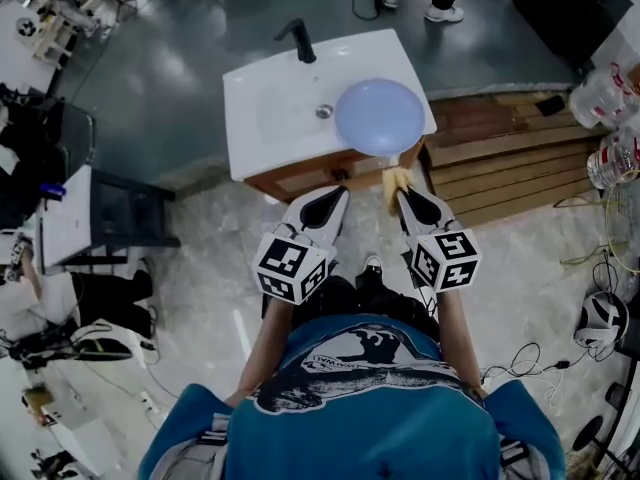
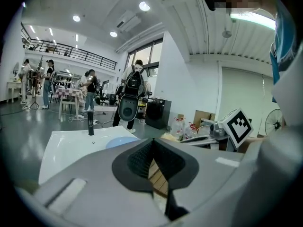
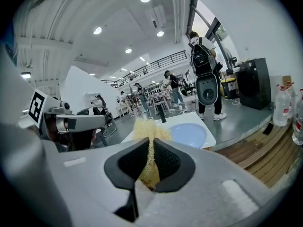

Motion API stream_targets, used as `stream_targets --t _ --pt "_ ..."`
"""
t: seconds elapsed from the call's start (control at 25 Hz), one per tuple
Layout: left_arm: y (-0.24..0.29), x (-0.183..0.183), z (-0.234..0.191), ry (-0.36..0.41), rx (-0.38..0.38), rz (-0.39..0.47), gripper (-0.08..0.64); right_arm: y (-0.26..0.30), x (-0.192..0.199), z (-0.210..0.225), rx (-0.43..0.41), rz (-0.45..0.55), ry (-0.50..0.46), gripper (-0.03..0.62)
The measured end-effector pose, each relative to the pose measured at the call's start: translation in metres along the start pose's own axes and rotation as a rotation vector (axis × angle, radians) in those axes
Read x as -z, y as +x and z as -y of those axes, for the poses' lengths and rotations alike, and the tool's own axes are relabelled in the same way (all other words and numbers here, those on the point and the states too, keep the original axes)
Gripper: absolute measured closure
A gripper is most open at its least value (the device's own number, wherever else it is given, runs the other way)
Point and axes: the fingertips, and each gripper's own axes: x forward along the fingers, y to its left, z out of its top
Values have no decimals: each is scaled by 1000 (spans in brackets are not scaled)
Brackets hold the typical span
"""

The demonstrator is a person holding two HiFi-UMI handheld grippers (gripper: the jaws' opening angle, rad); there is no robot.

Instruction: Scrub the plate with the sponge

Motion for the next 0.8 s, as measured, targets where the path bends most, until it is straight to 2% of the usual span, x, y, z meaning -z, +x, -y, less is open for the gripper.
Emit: stream_targets --t 0.48,0.8 --pt "27 8 -9 -11 21 -63 545 15 5 19 11 -30 53 563" --pt "58 8 -53 7 78 -88 545 49 -6 35 84 -28 57 563"
